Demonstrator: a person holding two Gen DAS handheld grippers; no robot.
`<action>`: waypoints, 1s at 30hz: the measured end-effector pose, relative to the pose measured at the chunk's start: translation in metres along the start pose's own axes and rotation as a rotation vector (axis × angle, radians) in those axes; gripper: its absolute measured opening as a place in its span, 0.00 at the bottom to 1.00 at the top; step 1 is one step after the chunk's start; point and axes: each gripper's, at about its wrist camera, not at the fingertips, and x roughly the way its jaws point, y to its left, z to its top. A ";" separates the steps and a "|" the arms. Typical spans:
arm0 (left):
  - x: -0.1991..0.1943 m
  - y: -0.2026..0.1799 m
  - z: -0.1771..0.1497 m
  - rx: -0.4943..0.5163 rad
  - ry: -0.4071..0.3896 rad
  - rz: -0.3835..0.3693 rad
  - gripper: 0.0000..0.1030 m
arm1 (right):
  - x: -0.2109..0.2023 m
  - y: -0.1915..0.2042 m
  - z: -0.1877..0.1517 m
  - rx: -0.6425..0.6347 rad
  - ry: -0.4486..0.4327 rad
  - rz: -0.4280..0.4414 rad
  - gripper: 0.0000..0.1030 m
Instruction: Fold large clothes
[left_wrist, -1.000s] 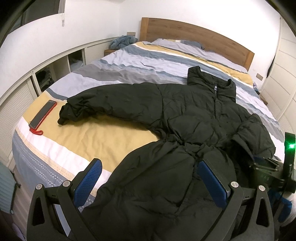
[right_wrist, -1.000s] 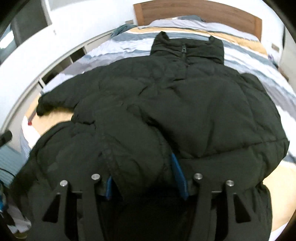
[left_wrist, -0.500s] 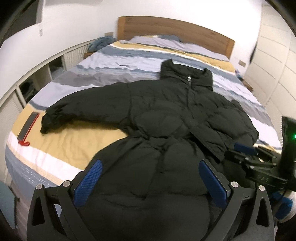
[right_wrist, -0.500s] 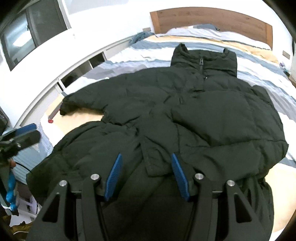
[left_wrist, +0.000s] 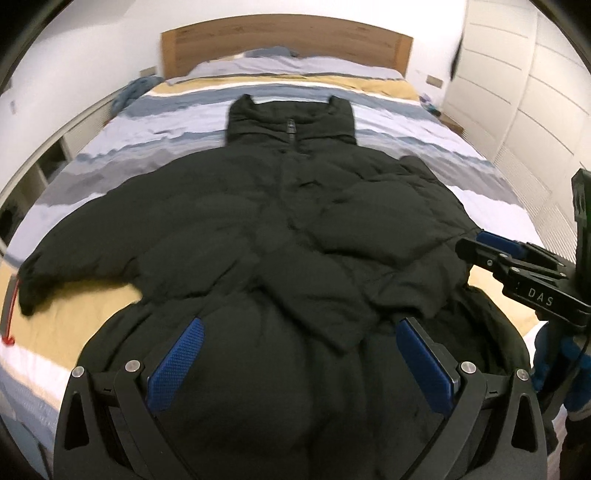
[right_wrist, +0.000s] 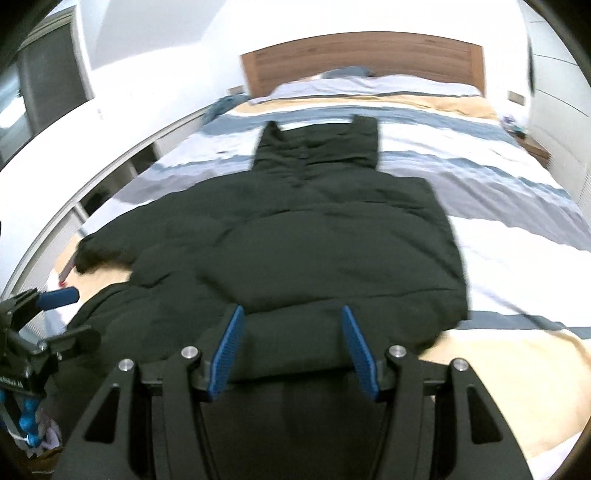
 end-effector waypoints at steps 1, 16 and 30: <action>0.006 -0.004 0.005 0.005 -0.002 -0.002 0.99 | 0.002 -0.006 0.002 0.006 -0.001 -0.013 0.53; 0.118 -0.015 0.029 -0.001 0.070 0.018 0.99 | 0.056 -0.034 0.006 0.030 0.027 -0.041 0.53; 0.080 0.008 0.017 0.013 0.021 0.083 0.99 | 0.031 -0.028 -0.002 0.019 0.027 -0.108 0.53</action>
